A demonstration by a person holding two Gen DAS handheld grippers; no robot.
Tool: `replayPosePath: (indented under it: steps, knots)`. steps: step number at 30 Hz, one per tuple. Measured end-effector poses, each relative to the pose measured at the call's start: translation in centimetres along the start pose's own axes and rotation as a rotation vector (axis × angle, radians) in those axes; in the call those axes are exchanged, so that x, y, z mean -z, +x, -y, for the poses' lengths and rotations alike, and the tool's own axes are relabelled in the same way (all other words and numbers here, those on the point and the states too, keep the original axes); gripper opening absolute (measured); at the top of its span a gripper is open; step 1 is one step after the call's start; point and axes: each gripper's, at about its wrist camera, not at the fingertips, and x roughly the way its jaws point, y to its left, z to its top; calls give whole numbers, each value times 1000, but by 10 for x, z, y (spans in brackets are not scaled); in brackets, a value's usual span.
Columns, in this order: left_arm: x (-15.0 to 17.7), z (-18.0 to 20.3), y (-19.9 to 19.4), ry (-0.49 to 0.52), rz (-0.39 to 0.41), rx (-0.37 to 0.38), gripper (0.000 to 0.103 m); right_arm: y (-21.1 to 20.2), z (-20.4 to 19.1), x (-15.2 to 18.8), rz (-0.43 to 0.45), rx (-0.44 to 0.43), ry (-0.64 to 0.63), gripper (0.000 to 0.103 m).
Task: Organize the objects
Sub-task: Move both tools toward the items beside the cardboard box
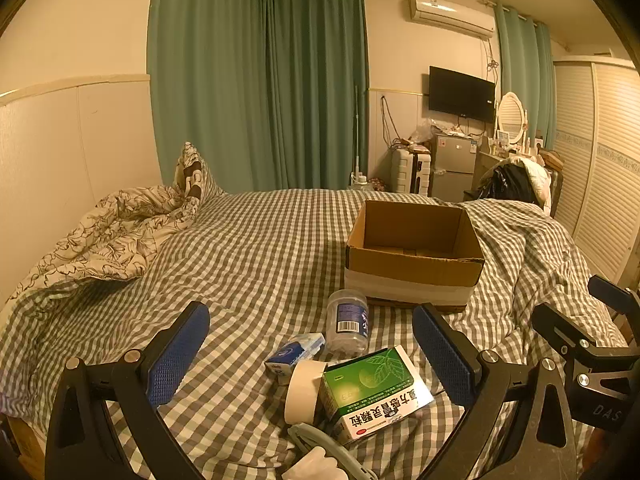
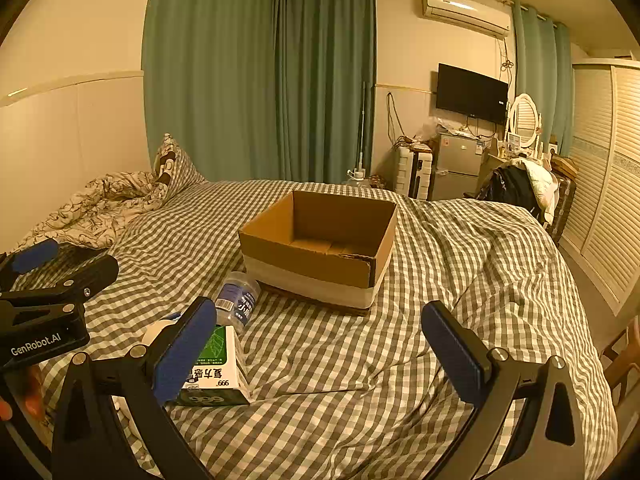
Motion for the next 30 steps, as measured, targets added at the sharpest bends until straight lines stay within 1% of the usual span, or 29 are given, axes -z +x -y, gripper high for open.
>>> replayPosePath:
  steps: [12,19,30]
  knots:
    - [1,-3,-3,-9,0,0,103,2,-10,-1,-8,-16,-17,103]
    - [-2,-7,-7,-14,14,3,103,2,-11,-1,-9,-19,-20,103]
    - [-6,-12,-12,-17,22,3,103,-6,-17,-3,0,-35,-31,103]
